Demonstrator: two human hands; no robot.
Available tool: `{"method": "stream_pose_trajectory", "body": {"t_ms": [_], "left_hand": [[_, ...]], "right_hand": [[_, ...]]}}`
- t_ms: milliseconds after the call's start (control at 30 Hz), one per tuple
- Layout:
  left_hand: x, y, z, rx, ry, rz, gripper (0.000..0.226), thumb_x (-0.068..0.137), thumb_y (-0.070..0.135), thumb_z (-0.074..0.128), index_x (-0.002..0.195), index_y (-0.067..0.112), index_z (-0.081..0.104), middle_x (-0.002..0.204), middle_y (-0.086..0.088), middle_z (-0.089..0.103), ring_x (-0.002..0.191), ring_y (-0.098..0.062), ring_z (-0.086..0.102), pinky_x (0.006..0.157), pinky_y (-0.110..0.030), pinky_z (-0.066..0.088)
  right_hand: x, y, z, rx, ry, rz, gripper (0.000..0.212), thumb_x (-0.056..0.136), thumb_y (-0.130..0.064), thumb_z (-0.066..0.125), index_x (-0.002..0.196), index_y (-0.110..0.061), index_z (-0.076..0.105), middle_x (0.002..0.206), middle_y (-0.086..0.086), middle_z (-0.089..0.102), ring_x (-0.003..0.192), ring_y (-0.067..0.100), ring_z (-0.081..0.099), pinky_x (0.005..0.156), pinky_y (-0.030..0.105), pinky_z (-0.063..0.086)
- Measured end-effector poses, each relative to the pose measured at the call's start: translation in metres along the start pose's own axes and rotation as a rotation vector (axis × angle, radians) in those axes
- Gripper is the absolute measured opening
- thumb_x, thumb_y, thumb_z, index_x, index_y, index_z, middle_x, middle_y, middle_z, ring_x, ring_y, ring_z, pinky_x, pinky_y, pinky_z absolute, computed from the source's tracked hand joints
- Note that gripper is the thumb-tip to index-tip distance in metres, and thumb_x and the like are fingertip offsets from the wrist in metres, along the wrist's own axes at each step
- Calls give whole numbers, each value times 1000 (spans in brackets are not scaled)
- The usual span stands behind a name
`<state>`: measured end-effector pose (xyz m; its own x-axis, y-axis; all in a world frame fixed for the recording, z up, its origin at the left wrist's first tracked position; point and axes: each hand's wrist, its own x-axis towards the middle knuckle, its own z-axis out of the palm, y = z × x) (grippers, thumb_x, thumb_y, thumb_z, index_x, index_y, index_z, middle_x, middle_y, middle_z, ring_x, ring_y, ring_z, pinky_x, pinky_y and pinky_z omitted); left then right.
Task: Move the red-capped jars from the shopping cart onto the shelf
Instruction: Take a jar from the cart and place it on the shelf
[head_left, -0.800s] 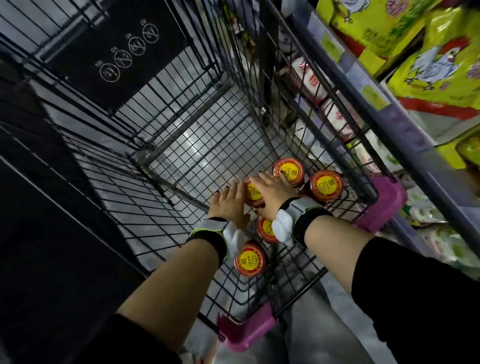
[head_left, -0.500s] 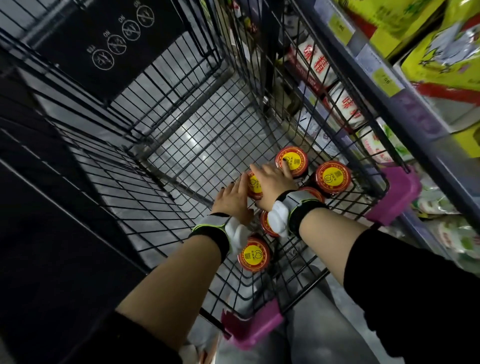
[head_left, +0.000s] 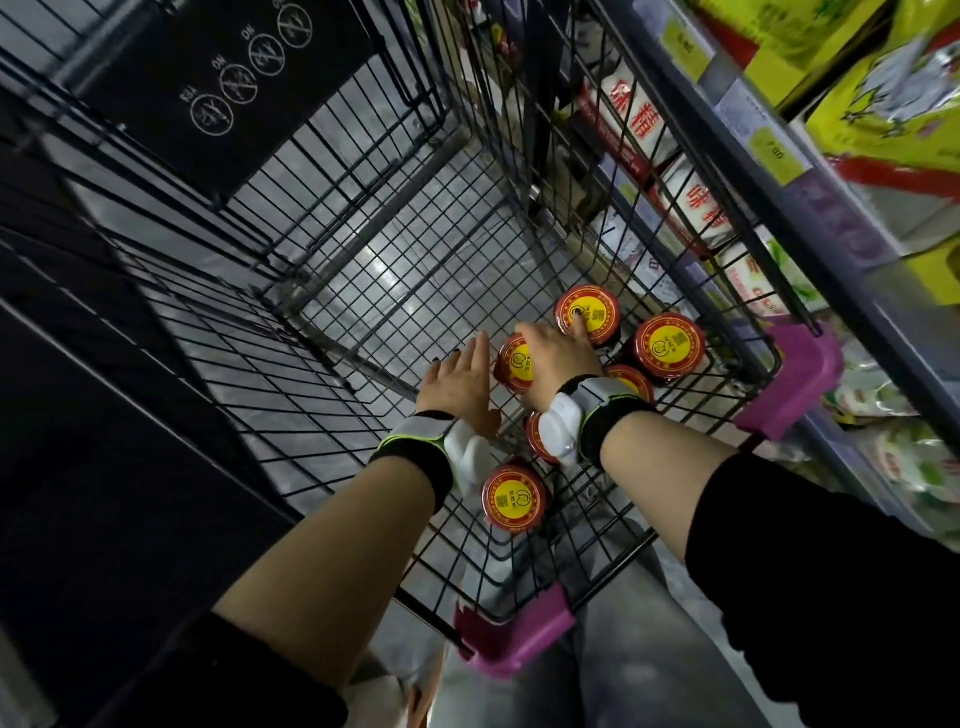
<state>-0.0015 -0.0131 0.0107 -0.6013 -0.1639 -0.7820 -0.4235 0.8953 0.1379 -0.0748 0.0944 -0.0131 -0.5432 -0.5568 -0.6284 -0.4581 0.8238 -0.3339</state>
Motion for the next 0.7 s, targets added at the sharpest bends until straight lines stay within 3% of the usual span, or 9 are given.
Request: {"method": "stream_pose_trajectory", "body": {"t_ms": [200, 333, 500, 700], "left_hand": [[-6, 1, -12, 20, 28, 25, 110, 79, 32, 70, 146, 17, -15, 159, -4, 5, 146, -26, 10, 118, -40, 7], [-12, 6, -23, -37, 71, 32, 112, 76, 36, 72, 147, 16, -12, 155, -9, 22, 142, -28, 22, 117, -41, 13], [-17, 14, -36, -228, 195, -17, 109, 68, 45, 75, 146, 20, 2, 136, -10, 49, 124, -29, 49, 109, -44, 33], [-28, 20, -50, -387, 278, 3, 84, 61, 34, 81, 129, 19, 34, 113, -6, 60, 104, -28, 59, 90, -40, 48]], "right_hand": [[-14, -5, -14, 40, 45, 20, 83, 74, -31, 74, 142, -18, 27, 143, 5, 47, 137, 21, 37, 119, 46, -4], [-21, -15, -35, 140, 22, 61, 84, 71, -32, 75, 139, -18, 28, 140, 8, 47, 133, 25, 43, 118, 47, 0], [-35, -24, -70, 232, 18, 75, 82, 71, -33, 75, 137, -15, 30, 138, 9, 46, 129, 29, 44, 118, 46, 16], [-50, -26, -89, 406, 97, 104, 83, 64, -32, 79, 133, -17, 36, 133, 9, 49, 118, 30, 51, 98, 39, 44]]}}
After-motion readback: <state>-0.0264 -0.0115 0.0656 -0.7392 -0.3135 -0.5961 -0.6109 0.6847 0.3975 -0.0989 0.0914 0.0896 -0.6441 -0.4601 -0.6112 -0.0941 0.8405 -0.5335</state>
